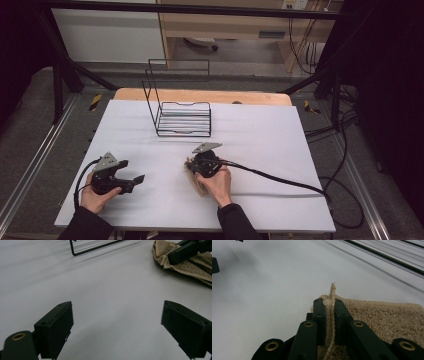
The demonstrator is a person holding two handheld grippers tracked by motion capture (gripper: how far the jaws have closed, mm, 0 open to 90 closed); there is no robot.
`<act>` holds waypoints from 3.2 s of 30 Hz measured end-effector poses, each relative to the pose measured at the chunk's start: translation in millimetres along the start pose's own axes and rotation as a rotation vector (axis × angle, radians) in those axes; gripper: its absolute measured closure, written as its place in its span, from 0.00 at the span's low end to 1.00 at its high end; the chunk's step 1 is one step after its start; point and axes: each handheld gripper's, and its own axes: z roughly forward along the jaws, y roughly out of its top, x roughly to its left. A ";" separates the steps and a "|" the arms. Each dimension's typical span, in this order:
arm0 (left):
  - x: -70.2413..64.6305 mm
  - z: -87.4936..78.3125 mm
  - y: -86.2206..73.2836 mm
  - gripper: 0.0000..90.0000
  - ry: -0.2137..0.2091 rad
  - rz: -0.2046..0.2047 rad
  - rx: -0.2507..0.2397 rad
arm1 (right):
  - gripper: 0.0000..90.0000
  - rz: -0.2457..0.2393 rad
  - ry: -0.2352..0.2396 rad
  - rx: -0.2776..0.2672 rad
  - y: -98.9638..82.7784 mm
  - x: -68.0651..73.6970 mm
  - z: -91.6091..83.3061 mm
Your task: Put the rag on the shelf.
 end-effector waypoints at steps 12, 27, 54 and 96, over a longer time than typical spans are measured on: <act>-0.4 2.8 0.4 0.12 -0.008 -0.006 0.004 | 0.55 0.012 0.059 -0.072 8.5 -0.2 -10.3; -2.3 4.4 1.0 0.11 -0.003 -0.003 0.013 | 0.58 0.027 -0.035 0.048 -33.7 -62.0 -70.2; -11.9 7.6 6.0 0.11 -0.006 -0.027 0.016 | 0.94 0.256 -0.010 0.097 -72.7 -44.3 -96.9; -88.7 97.8 68.6 0.19 -0.048 -0.019 0.123 | 0.07 0.103 -0.067 -0.049 -98.3 -72.3 -125.9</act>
